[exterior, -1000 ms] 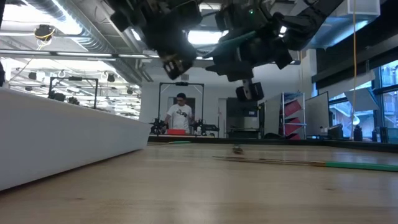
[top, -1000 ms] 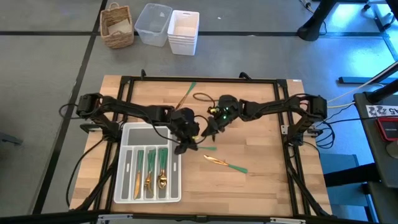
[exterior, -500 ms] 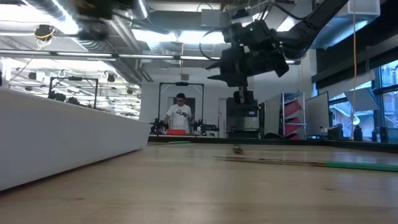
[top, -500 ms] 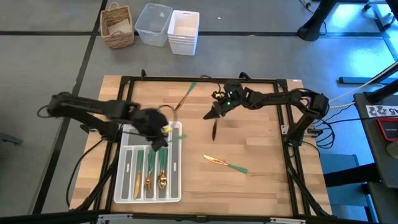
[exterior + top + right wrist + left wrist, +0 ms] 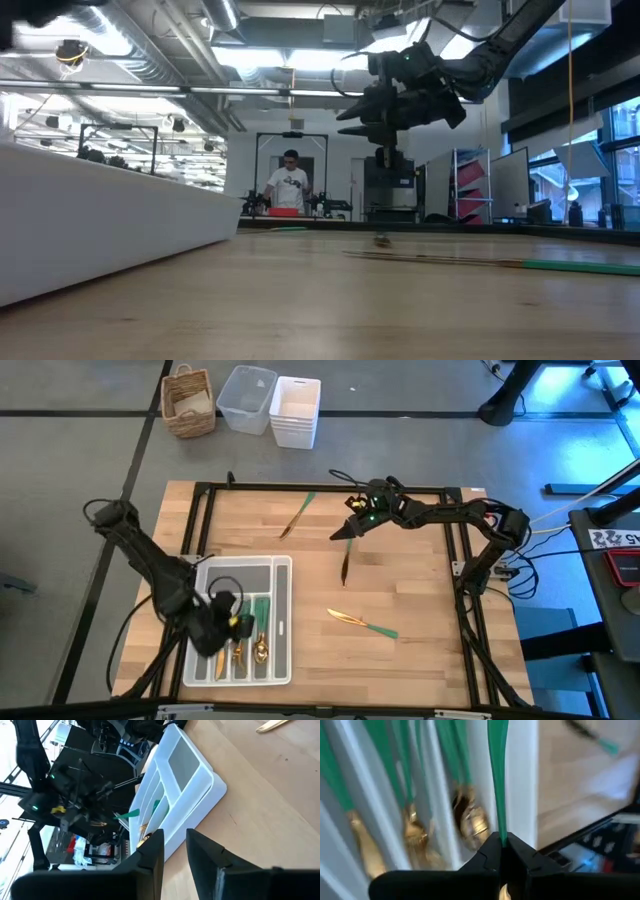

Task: Sort silverware
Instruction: Put the green fork on the silverware tray

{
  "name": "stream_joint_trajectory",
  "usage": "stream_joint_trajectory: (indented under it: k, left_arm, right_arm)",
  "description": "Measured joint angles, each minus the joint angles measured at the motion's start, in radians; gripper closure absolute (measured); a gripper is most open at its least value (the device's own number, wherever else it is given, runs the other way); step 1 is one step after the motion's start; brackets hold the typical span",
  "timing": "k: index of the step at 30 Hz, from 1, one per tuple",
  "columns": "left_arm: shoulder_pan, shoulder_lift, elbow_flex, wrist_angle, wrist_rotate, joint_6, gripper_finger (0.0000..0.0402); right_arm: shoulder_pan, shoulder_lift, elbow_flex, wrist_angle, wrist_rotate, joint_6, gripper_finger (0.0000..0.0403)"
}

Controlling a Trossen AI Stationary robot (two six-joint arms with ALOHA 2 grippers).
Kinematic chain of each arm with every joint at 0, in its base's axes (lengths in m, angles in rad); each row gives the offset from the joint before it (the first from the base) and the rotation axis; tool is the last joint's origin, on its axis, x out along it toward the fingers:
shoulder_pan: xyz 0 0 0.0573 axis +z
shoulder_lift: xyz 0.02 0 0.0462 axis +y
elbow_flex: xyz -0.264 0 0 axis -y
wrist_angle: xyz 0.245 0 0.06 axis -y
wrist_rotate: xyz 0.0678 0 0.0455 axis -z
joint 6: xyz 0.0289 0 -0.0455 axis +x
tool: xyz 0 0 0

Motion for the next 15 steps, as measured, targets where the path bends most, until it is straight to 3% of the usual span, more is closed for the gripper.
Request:
stream_joint_trajectory:
  k: [5,15]
  left_arm:
    - [-0.001,0.075,-0.001,0.041,-0.008,-0.001,0.0401]
    - [0.014,0.079,0.0,-0.158,0.04,-0.003,0.0401]
  right_arm:
    - [0.002,0.0,0.0,0.0,0.002,-0.029,0.032]
    - [0.002,0.0,-0.001,-0.001,0.009,-0.024,0.032]
